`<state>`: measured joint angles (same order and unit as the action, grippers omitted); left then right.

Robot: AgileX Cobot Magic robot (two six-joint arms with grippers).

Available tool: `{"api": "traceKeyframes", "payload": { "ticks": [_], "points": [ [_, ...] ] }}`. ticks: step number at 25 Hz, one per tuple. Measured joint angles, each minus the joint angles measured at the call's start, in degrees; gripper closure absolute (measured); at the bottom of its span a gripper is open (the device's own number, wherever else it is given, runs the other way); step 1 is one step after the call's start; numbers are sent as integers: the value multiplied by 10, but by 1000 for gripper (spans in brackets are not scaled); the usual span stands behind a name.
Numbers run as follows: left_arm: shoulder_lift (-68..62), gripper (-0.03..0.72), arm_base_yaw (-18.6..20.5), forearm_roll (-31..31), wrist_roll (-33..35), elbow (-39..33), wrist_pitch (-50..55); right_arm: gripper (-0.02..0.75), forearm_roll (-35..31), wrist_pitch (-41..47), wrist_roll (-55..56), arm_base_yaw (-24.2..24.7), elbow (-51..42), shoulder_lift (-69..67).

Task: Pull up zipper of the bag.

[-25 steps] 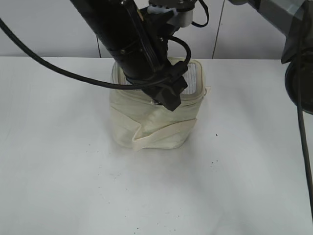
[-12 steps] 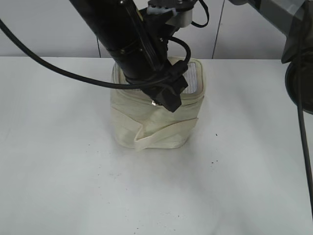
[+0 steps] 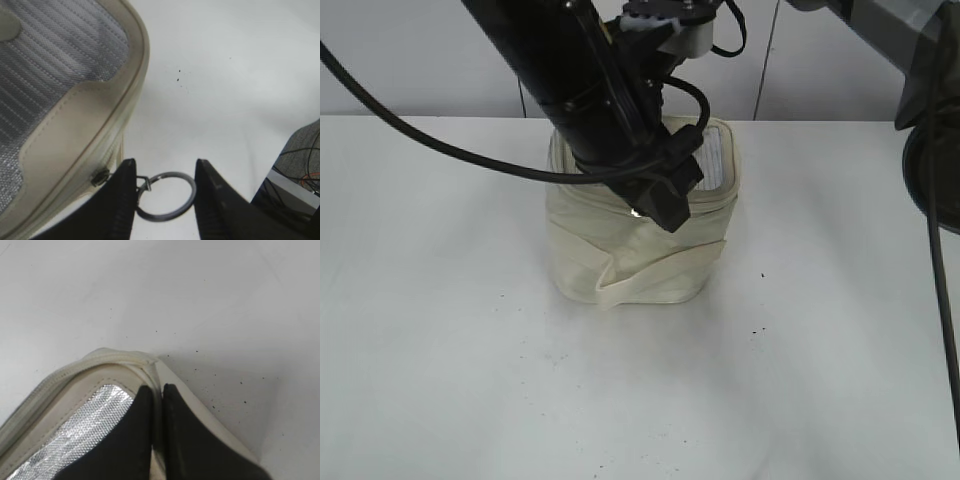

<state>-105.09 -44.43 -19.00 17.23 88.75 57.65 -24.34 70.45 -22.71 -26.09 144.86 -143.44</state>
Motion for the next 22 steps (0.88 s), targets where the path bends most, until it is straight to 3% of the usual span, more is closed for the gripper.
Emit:
{"api": "traceKeyframes", "payload": {
  "ticks": [3, 5, 10, 12, 17, 22],
  "points": [
    [1, 412, 0, 15, 0, 0, 12, 702, -1, 0, 1, 0, 0, 0],
    [5, 412, -2, 28, 0, 0, 18, 631, -4, -1, 7, 0, 1, 0],
    [45, 347, -8, 68, -1, 0, 18, 312, -7, -3, 34, 1, 15, 5],
    [66, 305, -10, 88, -1, 1, 13, 235, -6, -3, 46, 2, 23, 5],
    [82, 202, 7, 128, -2, 1, 0, 188, 1, -4, 64, 7, 48, 5],
    [82, 159, 67, 135, -3, 1, -62, 183, 46, -4, 93, 31, 51, 10]
  ]
}}
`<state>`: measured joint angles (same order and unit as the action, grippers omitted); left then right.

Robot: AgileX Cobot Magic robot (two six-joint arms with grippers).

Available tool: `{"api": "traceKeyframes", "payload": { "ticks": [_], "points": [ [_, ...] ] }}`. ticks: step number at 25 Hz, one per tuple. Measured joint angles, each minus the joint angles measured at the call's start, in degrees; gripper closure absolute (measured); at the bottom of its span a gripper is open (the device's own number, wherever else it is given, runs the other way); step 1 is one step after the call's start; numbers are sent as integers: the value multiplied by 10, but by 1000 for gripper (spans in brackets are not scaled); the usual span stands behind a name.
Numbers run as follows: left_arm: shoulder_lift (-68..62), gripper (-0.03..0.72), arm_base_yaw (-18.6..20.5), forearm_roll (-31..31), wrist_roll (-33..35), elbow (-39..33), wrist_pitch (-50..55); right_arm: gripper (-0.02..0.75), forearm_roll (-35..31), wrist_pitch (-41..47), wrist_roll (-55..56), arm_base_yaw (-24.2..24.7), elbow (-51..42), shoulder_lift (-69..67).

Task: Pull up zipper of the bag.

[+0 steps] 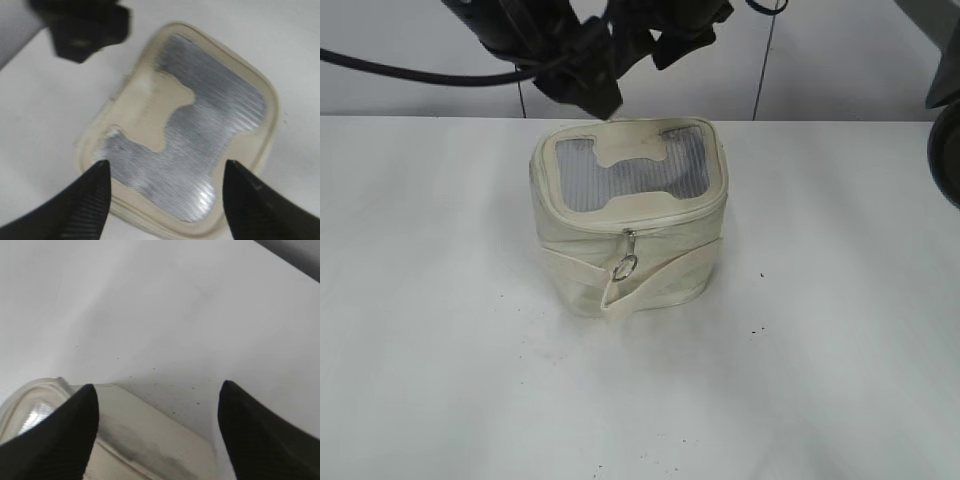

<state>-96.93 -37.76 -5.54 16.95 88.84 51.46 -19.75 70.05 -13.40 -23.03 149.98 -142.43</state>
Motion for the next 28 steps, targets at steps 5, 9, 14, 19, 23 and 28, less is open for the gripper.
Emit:
{"api": "traceKeyframes", "payload": {
  "ticks": [5, 9, 14, 19, 23, 28],
  "points": [
    [-16, 155, 71, -5, 6, 0, -73, 183, 24, 0, 14, 38, 0, 6],
    [-53, 154, 108, -45, 36, 0, -101, 183, 26, -1, 31, 70, 1, 14],
    [-83, 154, 117, -92, 74, 0, -131, 183, 26, -1, 46, 91, 1, 14],
    [-103, 154, 117, -120, 82, 11, -160, 185, 10, -1, 48, 93, 1, 14],
    [-123, 154, 117, -140, 84, 44, -163, 211, 5, -1, 51, 93, -7, 21],
    [-136, 154, 117, -171, 86, 84, -164, 229, 11, -1, 51, 93, -71, 67]
  ]
}}
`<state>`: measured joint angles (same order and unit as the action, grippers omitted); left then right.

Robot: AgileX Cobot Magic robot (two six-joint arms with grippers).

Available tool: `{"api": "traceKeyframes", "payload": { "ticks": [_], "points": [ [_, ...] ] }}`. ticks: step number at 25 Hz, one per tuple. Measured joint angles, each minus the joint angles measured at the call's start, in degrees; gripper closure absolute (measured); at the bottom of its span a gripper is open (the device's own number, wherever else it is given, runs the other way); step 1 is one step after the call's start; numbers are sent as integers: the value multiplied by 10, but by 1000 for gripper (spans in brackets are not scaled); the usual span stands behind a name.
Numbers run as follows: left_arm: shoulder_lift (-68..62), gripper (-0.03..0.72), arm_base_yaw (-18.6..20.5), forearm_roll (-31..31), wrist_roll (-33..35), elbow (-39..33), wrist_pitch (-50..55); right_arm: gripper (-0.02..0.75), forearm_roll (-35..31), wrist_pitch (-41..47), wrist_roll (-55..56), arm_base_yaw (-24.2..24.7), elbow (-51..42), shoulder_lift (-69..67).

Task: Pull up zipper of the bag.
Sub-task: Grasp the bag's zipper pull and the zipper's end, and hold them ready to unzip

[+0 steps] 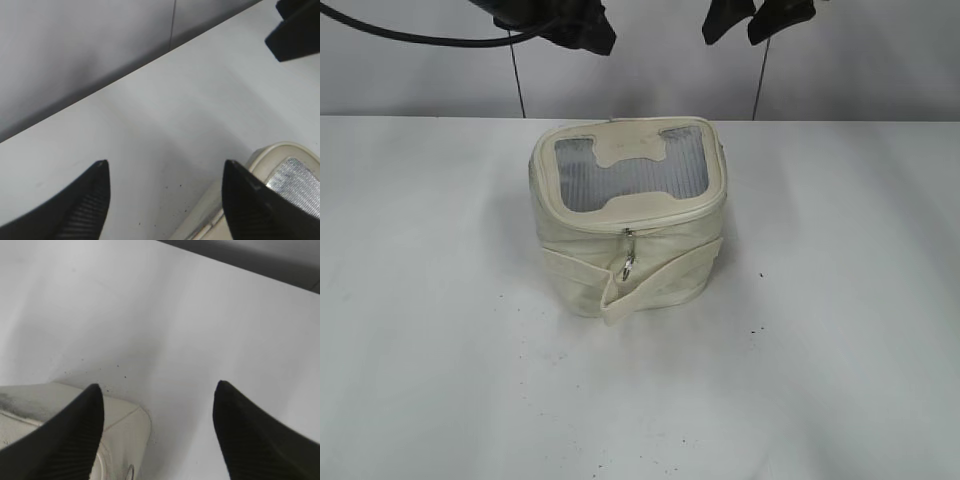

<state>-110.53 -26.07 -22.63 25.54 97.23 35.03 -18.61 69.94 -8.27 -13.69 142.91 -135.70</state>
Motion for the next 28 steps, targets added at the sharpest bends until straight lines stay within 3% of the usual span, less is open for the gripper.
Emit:
{"api": "traceKeyframes", "payload": {
  "ticks": [10, 17, 28],
  "points": [
    [-28, 154, -14, -19, 19, 13, 26, 232, 37, 0, -23, 0, -239, 140],
    [-50, 154, -19, -112, 97, 19, 28, 234, 41, 0, -36, 0, -406, 232],
    [-107, 154, -34, -161, 160, 61, 54, 234, 41, -1, -37, 0, -550, 286]
  ]
}}
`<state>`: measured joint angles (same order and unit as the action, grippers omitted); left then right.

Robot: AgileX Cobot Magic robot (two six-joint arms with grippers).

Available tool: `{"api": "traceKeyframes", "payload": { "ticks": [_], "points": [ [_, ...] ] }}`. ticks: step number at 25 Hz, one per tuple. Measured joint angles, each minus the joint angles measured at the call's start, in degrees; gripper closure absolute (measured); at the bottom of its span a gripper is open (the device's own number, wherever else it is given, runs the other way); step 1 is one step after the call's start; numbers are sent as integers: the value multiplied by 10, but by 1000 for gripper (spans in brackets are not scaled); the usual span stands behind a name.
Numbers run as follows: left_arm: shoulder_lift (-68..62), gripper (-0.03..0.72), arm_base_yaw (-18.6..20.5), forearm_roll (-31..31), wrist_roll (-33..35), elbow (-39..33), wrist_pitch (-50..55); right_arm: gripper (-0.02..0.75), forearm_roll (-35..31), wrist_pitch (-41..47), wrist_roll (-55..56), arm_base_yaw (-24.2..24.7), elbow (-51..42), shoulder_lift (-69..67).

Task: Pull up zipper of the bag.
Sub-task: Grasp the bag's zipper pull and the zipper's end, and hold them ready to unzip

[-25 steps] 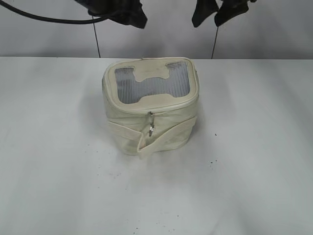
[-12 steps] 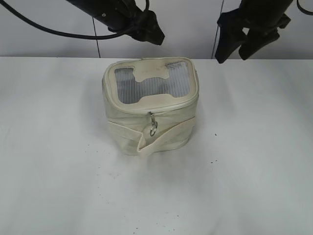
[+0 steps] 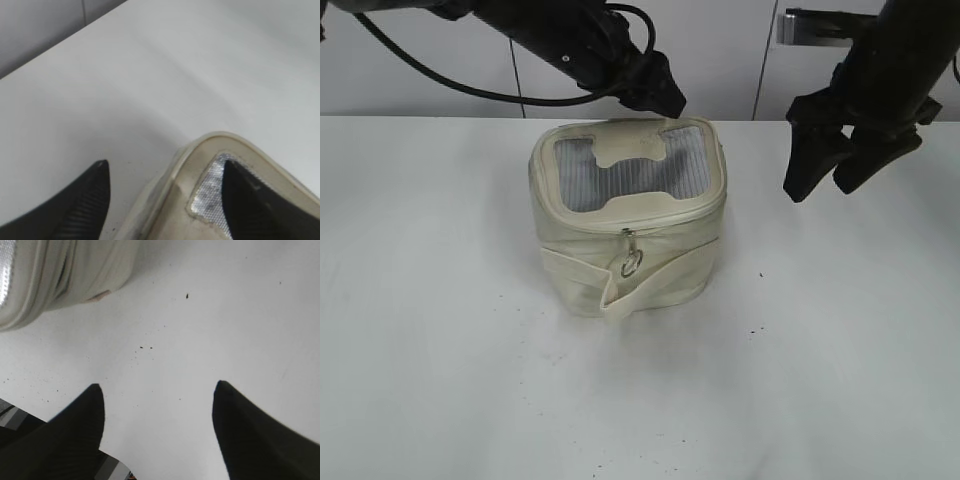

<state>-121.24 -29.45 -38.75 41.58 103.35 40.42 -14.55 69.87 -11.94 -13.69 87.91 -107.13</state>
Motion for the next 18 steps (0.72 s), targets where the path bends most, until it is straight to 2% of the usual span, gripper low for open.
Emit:
{"api": "traceKeyframes", "payload": {
  "ticks": [9, 12, 15, 18],
  "points": [
    [-39, 154, -6, -31, 22, 15, 17, 235, -1, -1, -1, 0, -49, 25],
    [-45, 189, -6, -43, 24, 15, 37, 235, -1, -1, -7, 0, -70, 26],
    [-47, 322, -4, -45, 26, 18, 49, 235, -1, -21, -19, 0, -101, 37],
    [-49, 545, -3, -45, 26, 19, 54, 235, -1, -76, -31, 5, -138, 59]
  ]
}}
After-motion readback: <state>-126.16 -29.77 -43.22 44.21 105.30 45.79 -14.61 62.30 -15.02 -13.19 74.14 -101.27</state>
